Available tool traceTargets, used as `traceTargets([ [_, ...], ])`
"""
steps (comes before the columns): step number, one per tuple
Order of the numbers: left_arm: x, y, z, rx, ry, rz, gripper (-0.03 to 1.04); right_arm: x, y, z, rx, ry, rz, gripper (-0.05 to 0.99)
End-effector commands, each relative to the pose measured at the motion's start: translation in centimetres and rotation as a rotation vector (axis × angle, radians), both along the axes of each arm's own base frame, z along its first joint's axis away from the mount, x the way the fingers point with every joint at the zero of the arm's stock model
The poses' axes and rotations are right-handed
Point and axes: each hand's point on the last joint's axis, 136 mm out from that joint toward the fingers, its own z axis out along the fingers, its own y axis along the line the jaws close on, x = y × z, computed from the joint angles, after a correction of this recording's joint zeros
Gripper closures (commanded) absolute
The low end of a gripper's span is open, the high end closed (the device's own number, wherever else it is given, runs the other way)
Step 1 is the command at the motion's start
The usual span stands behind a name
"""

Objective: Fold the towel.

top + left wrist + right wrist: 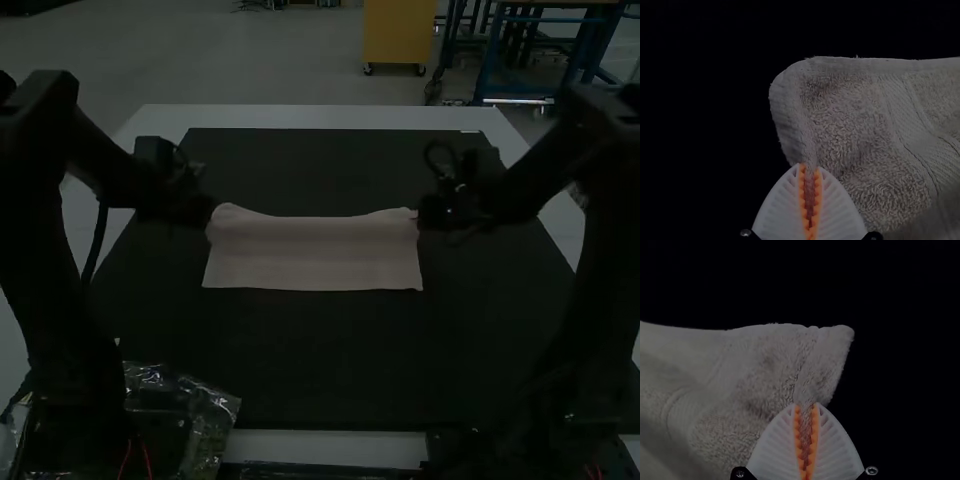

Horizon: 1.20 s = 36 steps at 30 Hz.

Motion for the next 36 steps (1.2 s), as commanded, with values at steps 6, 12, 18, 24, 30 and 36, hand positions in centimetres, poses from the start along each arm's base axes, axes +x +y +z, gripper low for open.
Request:
traceTargets([
  [6, -1.9, 1.1, 1.3, 0.049, 0.007, 0.01, 0.99, -1.5, -1.1, 2.1, -0.008, -0.015, 0.007, 0.96],
  [12, -2.9, 0.9, 2.0, 0.07, 0.018, -0.012, 0.99, -2.7, -1.0, 2.6, -0.014, -0.001, 0.031, 0.96],
  [18, -4.5, 0.9, 1.8, 0.09, 0.064, -0.028, 0.99, -4.2, -1.1, 2.6, -0.016, 0.024, 0.045, 0.96],
  [24, -5.7, 1.0, 1.5, 0.098, 0.097, -0.028, 0.99, -6.2, -1.3, 1.2, -0.029, 0.074, 0.056, 0.96],
  [30, -7.4, 1.1, 0.7, 0.116, 0.125, -0.028, 0.99, -7.9, -1.5, 0.5, -0.031, 0.102, 0.057, 0.96],
  [36, -9.1, 1.2, -0.3, 0.141, 0.153, -0.044, 0.99, -9.3, -1.8, -0.3, -0.03, 0.127, 0.061, 0.96],
])
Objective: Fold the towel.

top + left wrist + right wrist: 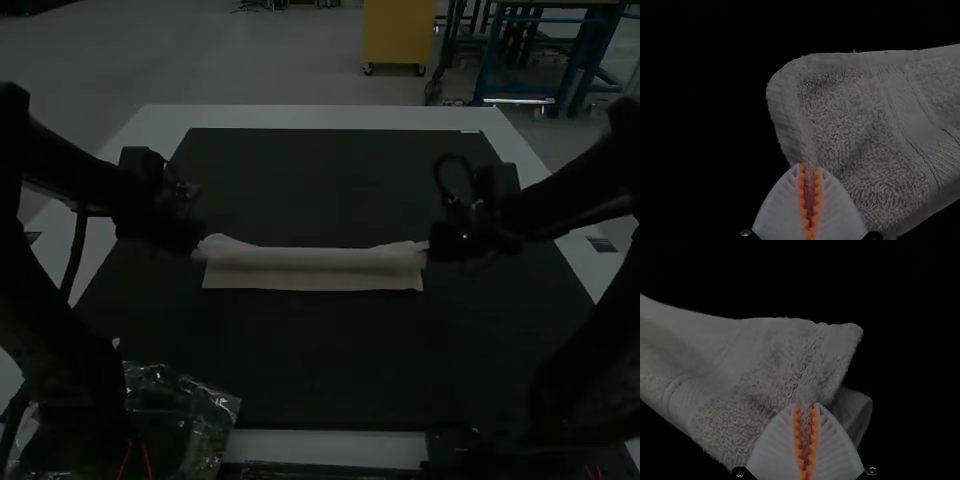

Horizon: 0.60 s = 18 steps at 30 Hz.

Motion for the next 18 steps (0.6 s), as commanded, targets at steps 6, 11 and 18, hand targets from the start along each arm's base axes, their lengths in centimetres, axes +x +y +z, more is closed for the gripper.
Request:
traceTargets([
  [6, -1.3, 1.8, 0.0, 0.101, -0.029, 0.005, 0.99, -0.7, -1.9, -0.3, -0.02, -0.003, -0.037, 0.96],
  [11, -1.0, 1.8, 0.0, 0.107, -0.054, 0.007, 0.99, -1.0, -2.4, -0.9, -0.019, 0.006, -0.055, 0.96],
  [18, -2.0, 2.1, -1.4, 0.134, -0.057, 0.023, 0.93, -1.2, -3.4, -2.1, -0.062, 0.013, -0.093, 0.79],
])
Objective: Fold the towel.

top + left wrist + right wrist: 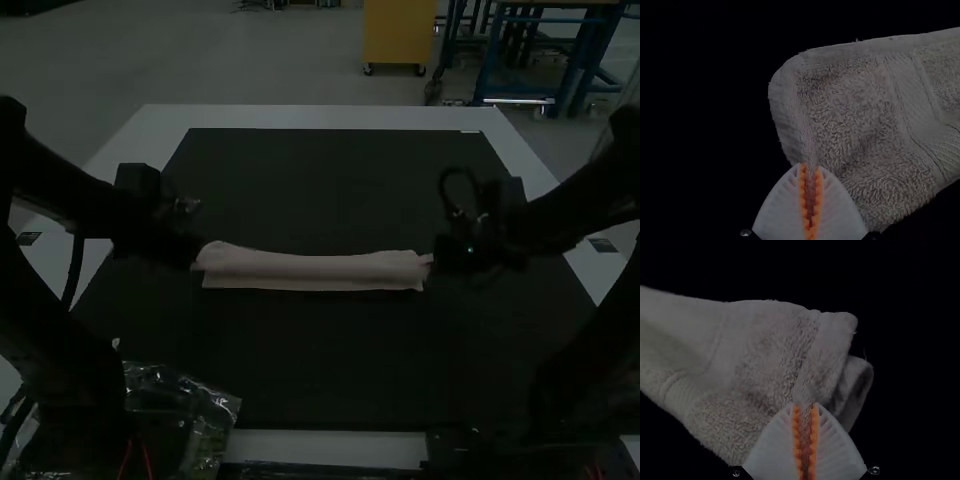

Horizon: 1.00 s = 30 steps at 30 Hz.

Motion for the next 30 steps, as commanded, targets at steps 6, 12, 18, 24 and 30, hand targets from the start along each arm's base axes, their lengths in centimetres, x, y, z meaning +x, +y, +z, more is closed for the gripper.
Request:
traceTargets([
  [6, -1.6, 1.6, -1.5, 0.083, 0.011, 0.045, 0.68, 0.3, -3.0, -1.2, -0.09, -0.012, -0.103, 0.6],
  [12, -1.9, 1.9, -1.7, 0.08, 0.018, 0.057, 0.11, 0.2, -3.4, -1.4, -0.106, -0.01, -0.115, 0.23],
  [18, -0.8, 2.1, 0.1, 0.055, -0.051, 0.09, 0.03, 0.6, -2.9, -1.0, -0.099, -0.022, -0.106, 0.08],
  [24, 0.7, 3.0, 3.3, 0.011, -0.172, 0.144, 0.03, 1.0, -2.1, -0.3, -0.093, -0.041, -0.083, 0.04],
  [30, 0.4, 2.3, 3.3, -0.045, -0.152, 0.128, 0.04, 1.8, -1.9, 1.4, -0.079, -0.079, -0.091, 0.04],
])
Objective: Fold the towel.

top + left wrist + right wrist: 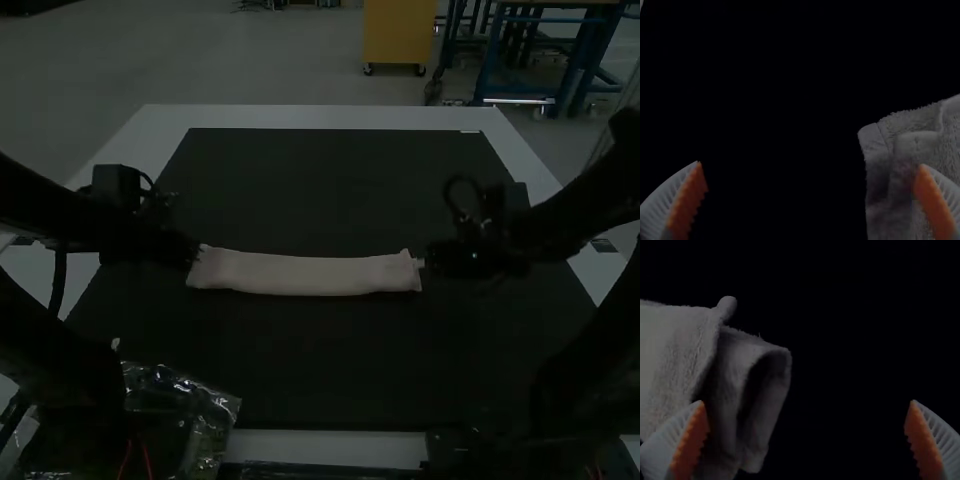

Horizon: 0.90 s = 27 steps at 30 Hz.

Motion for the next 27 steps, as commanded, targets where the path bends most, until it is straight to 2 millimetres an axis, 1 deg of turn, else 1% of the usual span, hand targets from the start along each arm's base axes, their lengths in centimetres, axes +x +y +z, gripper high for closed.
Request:
traceTargets([
  [1, 0.4, -0.5, 0.9, -0.059, -0.022, -0.003, 0.04, 1.6, 0.5, 2.7, 0.011, -0.073, -0.001, 0.04],
  [4, 0.5, -0.4, 1.0, -0.075, -0.025, 0.007, 0.04, 2.1, 0.4, 3.8, 0.008, -0.095, -0.01, 0.04],
  [7, 0.9, -0.1, 1.6, -0.093, -0.048, 0.03, 0.04, 3.0, 0.0, 5.3, -0.015, -0.149, -0.021, 0.04],
  [9, 1.3, -0.1, 2.2, -0.102, -0.064, 0.032, 0.04, 3.2, 0.1, 6.1, -0.013, -0.161, -0.02, 0.04],
  [12, 1.9, 0.3, 2.9, -0.124, -0.083, 0.049, 0.04, 2.8, 0.6, 6.2, 0.008, -0.136, 0.002, 0.04],
  [15, 2.3, 0.5, 3.8, -0.159, -0.097, 0.063, 0.04, 2.0, 1.5, 5.9, 0.047, -0.099, 0.023, 0.04],
  [19, 2.8, 0.5, 4.7, -0.232, -0.106, 0.082, 0.04, 0.8, 2.4, 4.3, 0.055, -0.047, 0.055, 0.04],
  [24, 2.8, 0.5, 4.8, -0.25, -0.102, 0.089, 0.04, -0.1, 2.7, 1.9, 0.05, 0.019, 0.062, 0.04],
  [27, 2.6, 0.6, 4.6, -0.25, -0.095, 0.094, 0.04, -0.4, 2.7, 0.8, 0.051, 0.049, 0.063, 0.04],
])
